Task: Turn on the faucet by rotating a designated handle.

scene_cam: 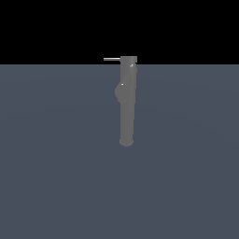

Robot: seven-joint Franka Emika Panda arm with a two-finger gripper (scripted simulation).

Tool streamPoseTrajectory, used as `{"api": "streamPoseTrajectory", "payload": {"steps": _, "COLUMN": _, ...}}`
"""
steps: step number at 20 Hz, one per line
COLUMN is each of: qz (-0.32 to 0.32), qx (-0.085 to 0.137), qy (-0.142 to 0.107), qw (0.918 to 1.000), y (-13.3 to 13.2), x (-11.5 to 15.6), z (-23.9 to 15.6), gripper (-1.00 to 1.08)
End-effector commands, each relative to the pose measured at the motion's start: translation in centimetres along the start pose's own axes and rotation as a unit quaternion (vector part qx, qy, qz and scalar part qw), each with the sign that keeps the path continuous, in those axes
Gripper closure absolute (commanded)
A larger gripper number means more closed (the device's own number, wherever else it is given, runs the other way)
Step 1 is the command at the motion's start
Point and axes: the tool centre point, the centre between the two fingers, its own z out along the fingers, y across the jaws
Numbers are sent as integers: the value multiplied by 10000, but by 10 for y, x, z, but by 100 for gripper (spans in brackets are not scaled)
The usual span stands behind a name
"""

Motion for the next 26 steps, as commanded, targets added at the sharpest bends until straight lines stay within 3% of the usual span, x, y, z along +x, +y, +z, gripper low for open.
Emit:
{"api": "streamPoseTrajectory", "payload": {"steps": 1, "qz": 47, "qx": 10, "qy": -2, "qw": 10000, "y": -3, "x": 18, "z": 14, "gripper": 108}}
{"api": "streamPoseTrajectory", "payload": {"steps": 17, "qz": 339, "qx": 63, "qy": -14, "qw": 9994, "y": -14, "x": 136, "z": 101, "gripper": 108}}
{"api": "streamPoseTrajectory", "payload": {"steps": 26, "qz": 450, "qx": 79, "qy": -18, "qw": 9990, "y": -17, "x": 182, "z": 132, "gripper": 108}}
